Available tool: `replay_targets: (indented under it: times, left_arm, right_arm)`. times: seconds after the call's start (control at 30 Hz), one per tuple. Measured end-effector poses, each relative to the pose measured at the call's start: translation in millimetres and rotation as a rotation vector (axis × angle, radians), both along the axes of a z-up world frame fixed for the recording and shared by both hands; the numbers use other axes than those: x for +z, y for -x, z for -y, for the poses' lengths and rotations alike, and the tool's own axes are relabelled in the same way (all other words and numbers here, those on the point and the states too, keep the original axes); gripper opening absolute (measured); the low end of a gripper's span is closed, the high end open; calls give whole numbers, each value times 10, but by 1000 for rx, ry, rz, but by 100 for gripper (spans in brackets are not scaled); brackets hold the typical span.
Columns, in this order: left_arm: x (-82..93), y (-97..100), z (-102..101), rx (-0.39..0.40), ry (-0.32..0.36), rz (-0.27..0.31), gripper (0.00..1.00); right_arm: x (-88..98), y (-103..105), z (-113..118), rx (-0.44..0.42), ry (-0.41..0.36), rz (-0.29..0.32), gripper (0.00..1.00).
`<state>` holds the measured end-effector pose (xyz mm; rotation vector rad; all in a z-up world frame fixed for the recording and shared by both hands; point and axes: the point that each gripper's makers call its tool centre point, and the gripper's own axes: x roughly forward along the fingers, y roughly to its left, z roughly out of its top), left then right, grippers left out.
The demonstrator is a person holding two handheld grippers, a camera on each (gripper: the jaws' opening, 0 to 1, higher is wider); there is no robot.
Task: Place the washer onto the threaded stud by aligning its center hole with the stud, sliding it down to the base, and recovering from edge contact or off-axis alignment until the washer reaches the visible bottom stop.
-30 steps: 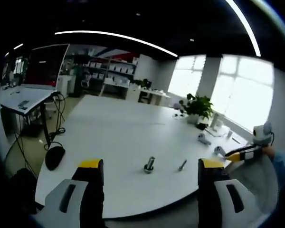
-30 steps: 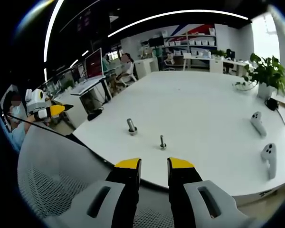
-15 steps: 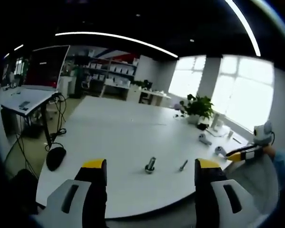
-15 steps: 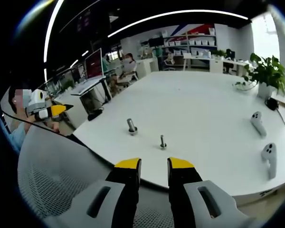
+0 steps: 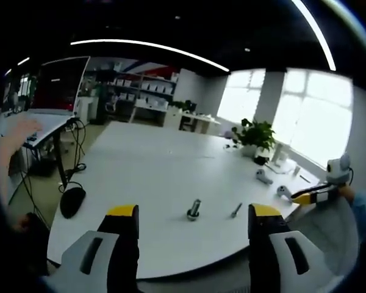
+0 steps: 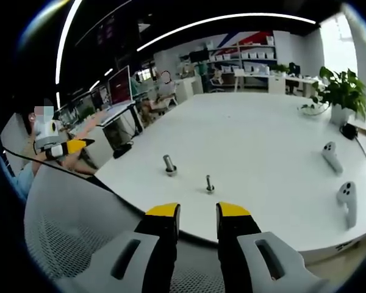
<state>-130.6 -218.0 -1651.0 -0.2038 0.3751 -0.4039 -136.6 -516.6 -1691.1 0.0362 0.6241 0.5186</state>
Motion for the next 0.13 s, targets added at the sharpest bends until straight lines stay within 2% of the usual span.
replay_targets:
  times: [0.13]
  left_arm:
    - [-14,-4,-14,-2,0,-5,71]
  right_arm:
    - [1,-1,-9,2,4,1,26]
